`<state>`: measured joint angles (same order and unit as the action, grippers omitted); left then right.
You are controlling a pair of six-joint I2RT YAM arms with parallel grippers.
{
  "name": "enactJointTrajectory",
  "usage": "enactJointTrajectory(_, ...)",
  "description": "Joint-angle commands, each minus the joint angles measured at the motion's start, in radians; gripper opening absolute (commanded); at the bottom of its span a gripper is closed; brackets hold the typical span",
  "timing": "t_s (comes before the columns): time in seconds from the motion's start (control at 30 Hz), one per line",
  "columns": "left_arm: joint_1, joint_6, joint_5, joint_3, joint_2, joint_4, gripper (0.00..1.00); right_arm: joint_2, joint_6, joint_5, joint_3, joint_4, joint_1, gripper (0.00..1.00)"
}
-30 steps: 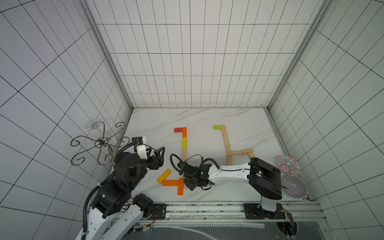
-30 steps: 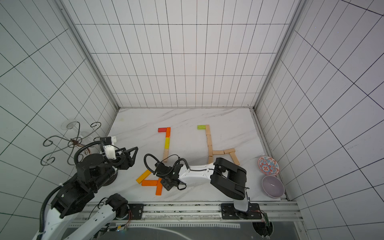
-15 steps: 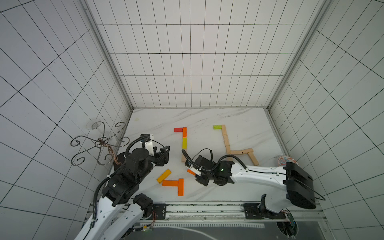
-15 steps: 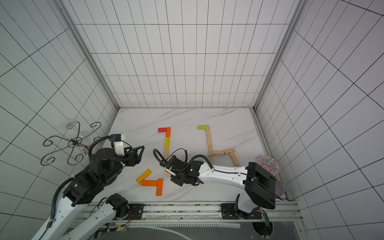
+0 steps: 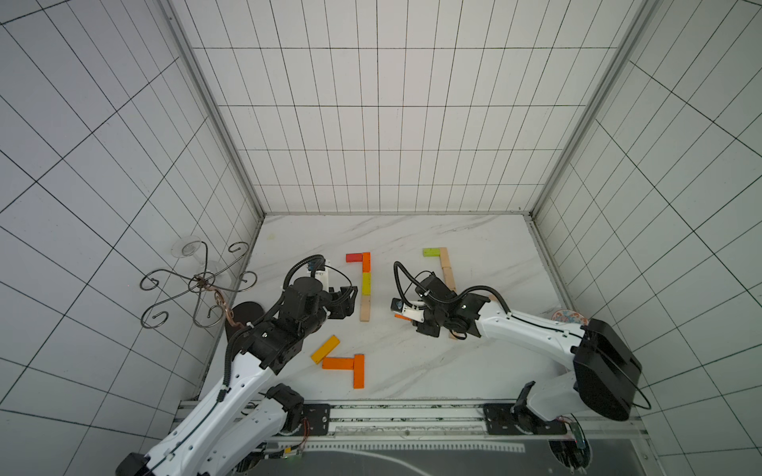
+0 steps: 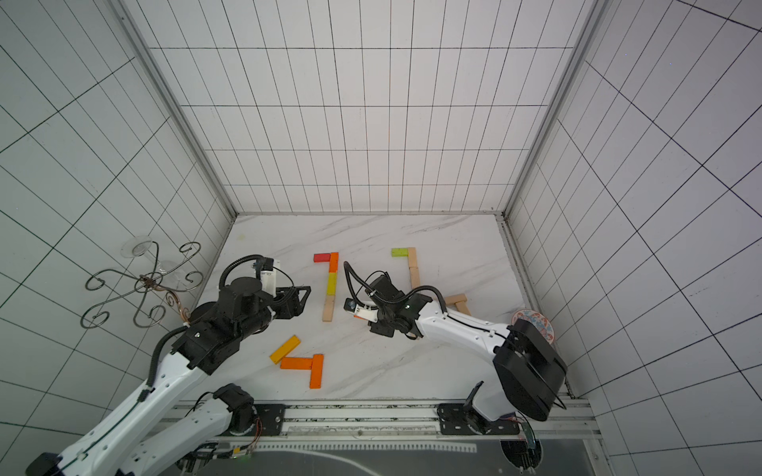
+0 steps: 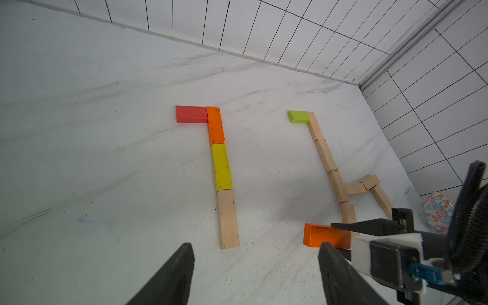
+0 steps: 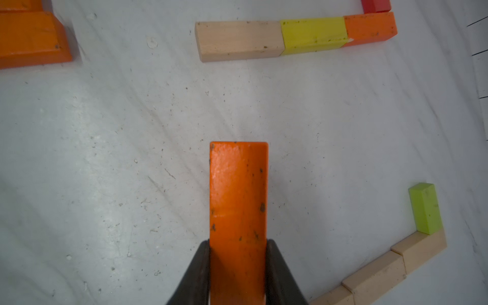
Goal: Assemble a giraffe with building blocks
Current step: Assemble the building block at the center of the board.
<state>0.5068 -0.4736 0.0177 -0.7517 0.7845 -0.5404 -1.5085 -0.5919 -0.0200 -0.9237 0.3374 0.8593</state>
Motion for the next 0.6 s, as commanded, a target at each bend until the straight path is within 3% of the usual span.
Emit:
enactJointTrajectory(0.0,-0.015,-0.005,-0.016,0.013,-0.008,0.043,0.74,-0.085,-0.111,0.05,-0.079,0.029,-0.017,0.2)
enactJointTrajectory(0.57,-0.083,0.007,-0.052,0.064,-0.068,-0.007,0.74,-0.341,-0.243,0.129,-0.269,0.068,-0.039,0.21)
